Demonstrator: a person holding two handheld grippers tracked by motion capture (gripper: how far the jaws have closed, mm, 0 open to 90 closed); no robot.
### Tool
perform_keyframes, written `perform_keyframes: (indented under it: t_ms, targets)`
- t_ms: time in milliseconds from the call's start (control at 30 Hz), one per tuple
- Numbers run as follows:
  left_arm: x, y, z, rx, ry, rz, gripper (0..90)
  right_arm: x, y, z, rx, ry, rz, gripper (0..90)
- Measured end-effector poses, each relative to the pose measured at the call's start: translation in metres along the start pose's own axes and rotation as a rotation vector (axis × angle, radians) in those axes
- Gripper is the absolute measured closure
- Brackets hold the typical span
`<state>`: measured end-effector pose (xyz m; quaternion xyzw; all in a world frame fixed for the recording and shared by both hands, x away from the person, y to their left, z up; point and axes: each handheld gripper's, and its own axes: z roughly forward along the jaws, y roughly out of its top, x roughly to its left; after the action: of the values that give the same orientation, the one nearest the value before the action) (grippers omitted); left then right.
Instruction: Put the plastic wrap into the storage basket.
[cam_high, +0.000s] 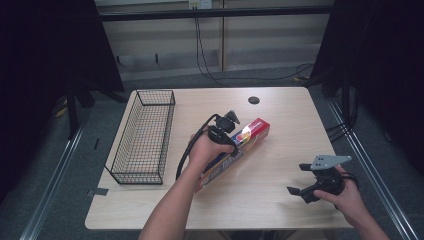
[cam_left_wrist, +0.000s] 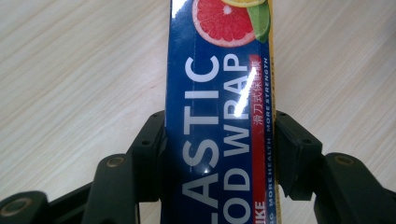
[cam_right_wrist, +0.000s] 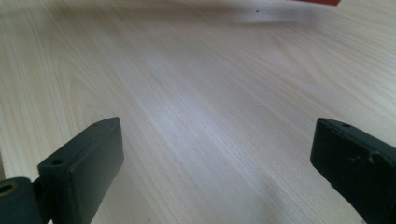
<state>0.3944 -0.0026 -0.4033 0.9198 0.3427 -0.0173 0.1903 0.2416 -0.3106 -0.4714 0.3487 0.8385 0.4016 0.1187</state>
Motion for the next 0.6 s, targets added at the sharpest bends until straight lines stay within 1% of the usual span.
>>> perform_keyframes:
  t_ms: [33,67,100,167,200,300,333,433,500,533,567,600]
  targets:
    - [0.001,-0.001,-0.001,-0.008,0.004,-0.007,44.7,0.0,0.0,0.0,-0.001,0.003,-0.002,2.3]
    - [0.002,-0.001,-0.005,0.002,0.012,-0.007,44.7,0.0,0.0,0.0,-0.001,0.005,-0.002,2.2]
    - [0.003,-0.001,-0.007,0.001,0.015,-0.02,44.7,0.001,0.0,0.0,0.001,0.001,-0.003,2.2]
    - [0.005,-0.003,-0.012,-0.007,0.023,-0.028,44.7,0.001,0.001,0.0,-0.002,0.0,-0.004,2.0]
    - [0.006,-0.003,-0.015,-0.006,0.026,-0.042,44.7,0.001,0.001,0.0,-0.004,0.0,-0.004,1.9]
    - [0.009,-0.004,-0.022,-0.01,0.038,-0.064,44.7,0.001,0.001,0.0,-0.005,0.002,0.0,1.3]
    - [0.011,-0.004,-0.025,-0.009,0.04,-0.063,44.6,0.001,0.001,0.0,-0.005,0.006,0.0,0.9]
    - [0.013,-0.005,-0.03,-0.022,0.051,-0.082,44.6,0.001,0.001,0.0,-0.006,0.017,-0.005,0.0]
    - [0.015,-0.006,-0.033,-0.019,0.054,-0.081,44.5,0.001,0.001,0.0,-0.011,0.023,-0.008,0.0]
    - [0.015,-0.006,-0.033,-0.03,0.058,-0.089,44.5,0.001,0.001,-0.001,-0.011,0.026,-0.006,0.0]
    - [0.015,-0.006,-0.035,-0.023,0.06,-0.093,44.5,0.001,0.001,-0.001,-0.014,0.025,-0.007,0.0]
    - [0.016,-0.006,-0.036,-0.024,0.071,-0.099,44.5,0.001,0.001,-0.001,-0.013,0.025,-0.007,0.0]
